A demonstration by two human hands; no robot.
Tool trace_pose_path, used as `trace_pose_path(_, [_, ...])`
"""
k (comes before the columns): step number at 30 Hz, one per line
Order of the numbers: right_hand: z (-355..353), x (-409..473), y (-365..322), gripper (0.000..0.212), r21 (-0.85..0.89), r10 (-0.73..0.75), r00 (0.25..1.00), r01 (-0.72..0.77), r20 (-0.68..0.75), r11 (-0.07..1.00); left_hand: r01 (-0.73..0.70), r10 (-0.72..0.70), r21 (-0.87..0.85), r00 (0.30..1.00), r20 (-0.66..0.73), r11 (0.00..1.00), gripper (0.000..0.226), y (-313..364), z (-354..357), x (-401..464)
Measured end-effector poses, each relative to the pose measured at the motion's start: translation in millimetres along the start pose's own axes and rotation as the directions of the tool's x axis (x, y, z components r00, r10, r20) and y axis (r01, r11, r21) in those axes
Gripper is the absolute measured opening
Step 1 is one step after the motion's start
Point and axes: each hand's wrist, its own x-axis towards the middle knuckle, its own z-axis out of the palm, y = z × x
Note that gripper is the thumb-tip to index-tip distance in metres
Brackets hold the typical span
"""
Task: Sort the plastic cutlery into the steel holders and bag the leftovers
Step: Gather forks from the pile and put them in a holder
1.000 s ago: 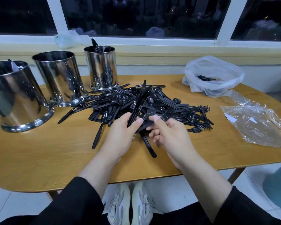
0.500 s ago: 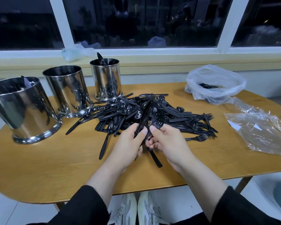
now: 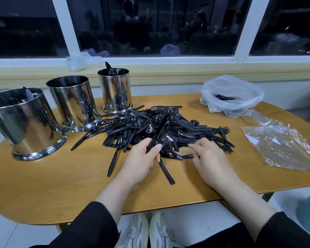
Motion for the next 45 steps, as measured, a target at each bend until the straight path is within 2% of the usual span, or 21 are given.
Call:
trace_pose_path(2, [1.8, -4.8, 8.6, 0.035, -0.084, 0.020, 0.999, -0.016, 0.050, 0.996, -0.004, 0.004, 0.029, 1.000, 0.001, 1.000, 0.025, -0.1, 2.0, 0.8])
trace_pose_path(8, [2.1, -7.0, 9.8, 0.020, -0.005, 0.014, 0.999, -0.014, 0.052, 1.000, -0.006, 0.007, 0.017, 1.000, -0.012, 1.000, 0.024, 1.4, 6.7, 4.2])
trace_pose_path(12, [-0.2, -8.4, 11.1, 0.011, -0.022, -0.026, 0.998, 0.027, 0.053, 0.999, -0.012, 0.012, -0.017, 1.000, -0.012, 1.000, 0.022, 1.8, 6.1, 2.6])
trace_pose_path(14, [-1.6, -9.7, 8.5, 0.012, 0.018, -0.073, 0.996, 0.074, -0.041, 0.997, -0.012, 0.011, -0.039, 1.000, -0.015, 0.999, 0.021, 1.0, 4.8, 2.9])
trace_pose_path(16, [-2.0, -9.8, -0.3, 0.016, 0.069, -0.172, 0.975, 0.184, -0.143, 0.981, -0.008, 0.007, -0.055, 1.000, -0.019, 0.998, 0.020, 0.3, 4.5, 3.9])
trace_pose_path(19, [-1.8, -3.3, -22.3, 0.021, 0.083, -0.339, 0.919, 0.361, -0.202, 0.929, -0.003, 0.002, -0.060, 1.000, -0.024, 0.998, 0.022, -1.8, 4.2, 4.3])
trace_pose_path(22, [0.8, 4.6, -45.1, 0.021, 0.103, -0.397, 0.895, 0.423, -0.203, 0.900, -0.020, 0.019, -0.066, 0.999, -0.026, 0.998, 0.023, -4.5, 3.5, 3.4])
trace_pose_path(26, [3.8, 12.5, -66.5, 0.035, 0.100, -0.408, 0.895, 0.429, -0.182, 0.898, -0.004, 0.000, -0.153, 1.000, -0.026, 0.988, 0.025, -4.7, 1.6, 3.9])
trace_pose_path(30, [4.9, 22.8, -64.2, 0.032, 0.072, -0.468, 0.874, 0.479, -0.133, 0.875, 0.010, -0.018, -0.238, 0.999, -0.030, 0.971, 0.020, -3.6, -3.6, 3.3])
trace_pose_path(33, [5.4, 26.5, -60.1, 0.015, 0.018, -0.518, 0.851, 0.521, -0.092, 0.853, -0.007, 0.006, -0.187, 1.000, -0.009, 0.982, 0.023, -6.5, -3.2, 5.8])
trace_pose_path(35, [7.5, 27.2, -63.1, 0.017, 0.017, -0.520, 0.845, 0.526, -0.125, 0.851, -0.005, 0.000, -0.160, 1.000, -0.029, 0.987, 0.023, -7.5, -2.3, 7.4])
trace_pose_path(39, [18.1, 27.7, -70.2, 0.014, 0.053, -0.509, 0.833, 0.531, -0.216, 0.846, 0.015, -0.040, -0.239, 0.994, -0.100, 0.971, 0.023, -8.0, -2.9, 8.4])
trace_pose_path(45, [19.7, 23.7, -72.1, 0.017, 0.305, -0.318, 0.869, 0.442, -0.379, 0.844, 0.023, -0.051, -0.277, 0.994, -0.095, 0.961, 0.020, -8.5, -3.0, 7.4])
